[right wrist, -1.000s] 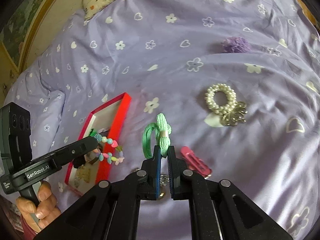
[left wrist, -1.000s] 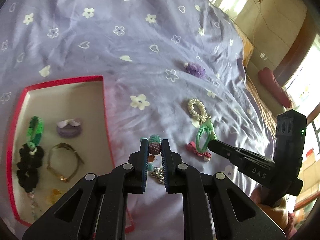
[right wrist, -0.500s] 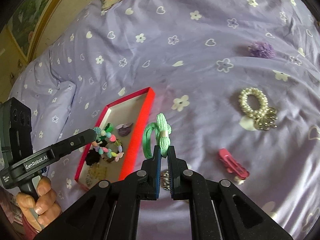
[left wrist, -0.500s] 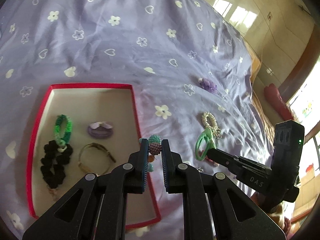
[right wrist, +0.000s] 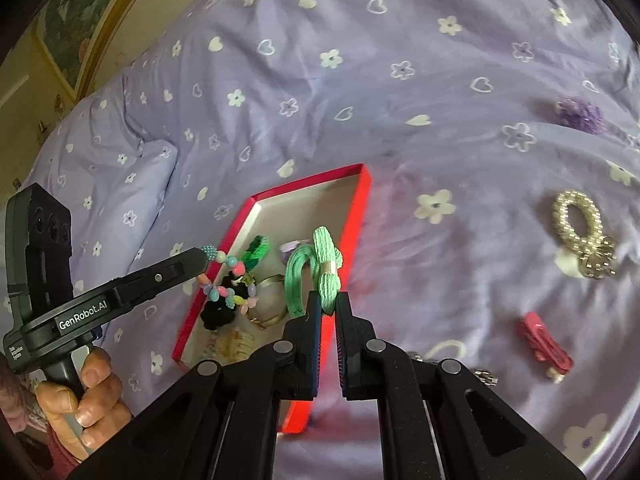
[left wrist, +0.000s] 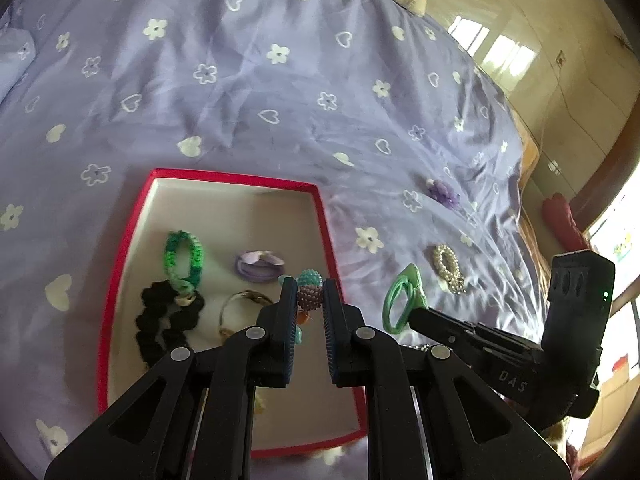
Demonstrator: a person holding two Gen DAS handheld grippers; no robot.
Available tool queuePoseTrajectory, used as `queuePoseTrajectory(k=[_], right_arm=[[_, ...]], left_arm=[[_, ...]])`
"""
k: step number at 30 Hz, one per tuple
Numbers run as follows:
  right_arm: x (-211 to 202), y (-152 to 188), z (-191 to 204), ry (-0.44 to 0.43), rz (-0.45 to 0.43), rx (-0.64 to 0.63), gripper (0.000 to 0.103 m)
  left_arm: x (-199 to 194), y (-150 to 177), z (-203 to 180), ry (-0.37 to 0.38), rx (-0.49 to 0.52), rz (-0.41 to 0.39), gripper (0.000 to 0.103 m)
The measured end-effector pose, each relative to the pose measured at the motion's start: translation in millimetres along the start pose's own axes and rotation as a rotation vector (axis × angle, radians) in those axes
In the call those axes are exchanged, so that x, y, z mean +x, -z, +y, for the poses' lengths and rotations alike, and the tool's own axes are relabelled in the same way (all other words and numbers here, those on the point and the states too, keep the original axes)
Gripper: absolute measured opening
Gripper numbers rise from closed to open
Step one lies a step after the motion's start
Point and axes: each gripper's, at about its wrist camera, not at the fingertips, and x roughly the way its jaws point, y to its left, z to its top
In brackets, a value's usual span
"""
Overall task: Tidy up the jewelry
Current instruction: 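Carry the bead bracelet and green hair tie into the red box and open both tools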
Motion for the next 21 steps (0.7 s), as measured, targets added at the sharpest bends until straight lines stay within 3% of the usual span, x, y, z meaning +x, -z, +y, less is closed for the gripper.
queuePoseTrajectory(k=[21], right_arm=[[80, -11, 37, -0.016, 0.124, -0.058, 0.006]], left_arm=[[17, -13, 71, -0.068, -0.104, -0.017, 0.011]])
